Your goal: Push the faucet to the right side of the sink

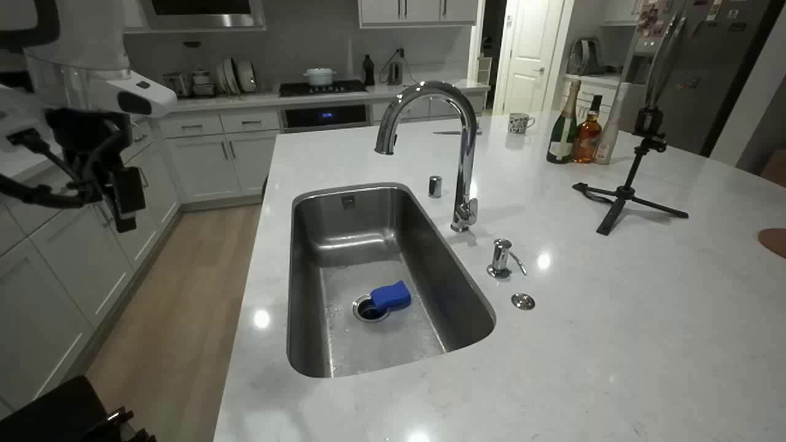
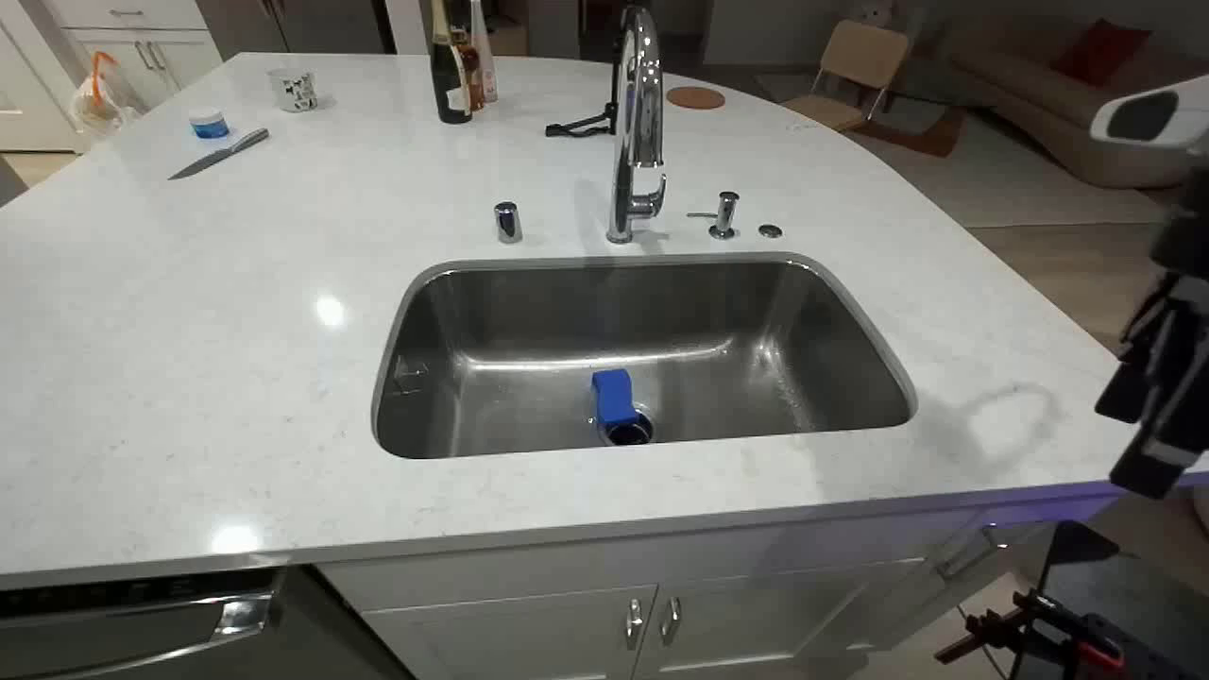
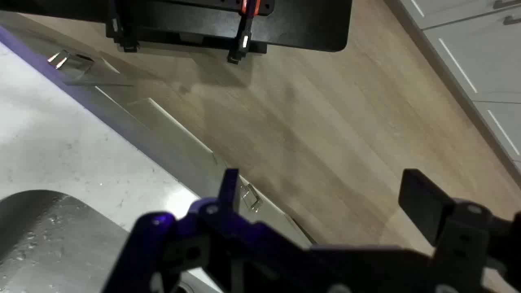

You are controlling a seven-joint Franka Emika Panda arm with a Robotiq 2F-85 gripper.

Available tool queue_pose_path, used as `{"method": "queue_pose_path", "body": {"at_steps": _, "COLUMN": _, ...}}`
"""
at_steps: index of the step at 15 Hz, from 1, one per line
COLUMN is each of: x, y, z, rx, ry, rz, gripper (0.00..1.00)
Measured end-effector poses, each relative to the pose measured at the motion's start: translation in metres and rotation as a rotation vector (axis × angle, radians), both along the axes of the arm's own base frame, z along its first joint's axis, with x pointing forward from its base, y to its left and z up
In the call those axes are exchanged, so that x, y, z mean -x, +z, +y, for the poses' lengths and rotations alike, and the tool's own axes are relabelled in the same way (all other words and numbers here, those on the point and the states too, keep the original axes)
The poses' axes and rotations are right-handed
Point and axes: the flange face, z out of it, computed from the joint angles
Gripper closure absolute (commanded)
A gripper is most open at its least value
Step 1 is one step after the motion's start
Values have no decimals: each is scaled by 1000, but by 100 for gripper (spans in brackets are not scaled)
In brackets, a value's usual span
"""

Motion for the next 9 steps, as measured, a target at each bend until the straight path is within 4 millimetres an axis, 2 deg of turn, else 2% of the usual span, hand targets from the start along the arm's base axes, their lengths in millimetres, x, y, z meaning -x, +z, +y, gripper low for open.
{"method": "queue_pose_path", "body": {"at_steps": 6, "x": -3, "y": -1, "z": 0, "rx": 5, "ry": -7, "rz": -14, "gripper": 0}}
{"method": "queue_pose_path", "body": {"at_steps": 9, "x": -23, "y": -10, "z": 10, "rx": 23, "ry": -17, "rz": -74, "gripper": 0}}
